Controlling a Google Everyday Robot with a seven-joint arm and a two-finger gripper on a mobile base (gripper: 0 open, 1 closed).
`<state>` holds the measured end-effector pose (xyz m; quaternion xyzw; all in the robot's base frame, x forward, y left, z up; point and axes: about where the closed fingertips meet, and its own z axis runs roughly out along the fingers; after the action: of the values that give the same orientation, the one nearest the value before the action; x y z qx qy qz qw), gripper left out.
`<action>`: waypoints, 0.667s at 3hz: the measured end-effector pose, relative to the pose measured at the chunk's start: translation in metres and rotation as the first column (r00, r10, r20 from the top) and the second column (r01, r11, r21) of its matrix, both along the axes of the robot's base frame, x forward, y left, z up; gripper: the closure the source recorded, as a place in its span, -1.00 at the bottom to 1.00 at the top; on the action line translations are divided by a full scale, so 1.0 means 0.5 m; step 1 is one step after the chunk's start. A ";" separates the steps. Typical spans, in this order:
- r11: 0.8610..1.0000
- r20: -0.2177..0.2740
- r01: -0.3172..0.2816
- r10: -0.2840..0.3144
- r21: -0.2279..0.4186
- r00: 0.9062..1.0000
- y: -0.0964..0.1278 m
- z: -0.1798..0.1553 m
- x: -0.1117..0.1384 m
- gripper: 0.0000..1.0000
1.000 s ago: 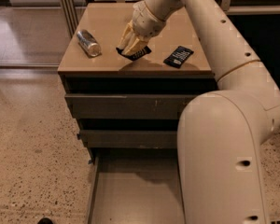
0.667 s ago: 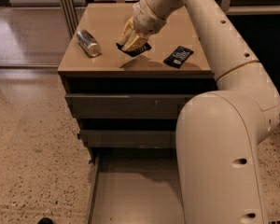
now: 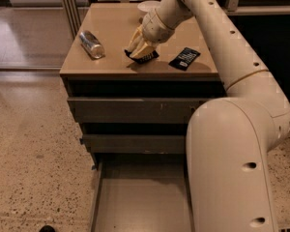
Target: Pick rxbar chocolate from bottom drawer and place on counter
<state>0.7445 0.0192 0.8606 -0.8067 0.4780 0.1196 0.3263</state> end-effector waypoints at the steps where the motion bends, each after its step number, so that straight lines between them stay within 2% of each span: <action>1: 1.000 -0.024 0.010 -0.010 0.005 1.000 -0.008 -0.036 0.009 1.00; 2: 1.000 -0.024 0.010 -0.010 0.005 1.000 -0.007 -0.036 0.009 0.63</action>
Offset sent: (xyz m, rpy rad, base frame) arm 0.0040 -0.0035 -0.0160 0.0044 0.0215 -0.0088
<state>0.7490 0.0155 0.8424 -0.8020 0.4856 0.1289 0.3231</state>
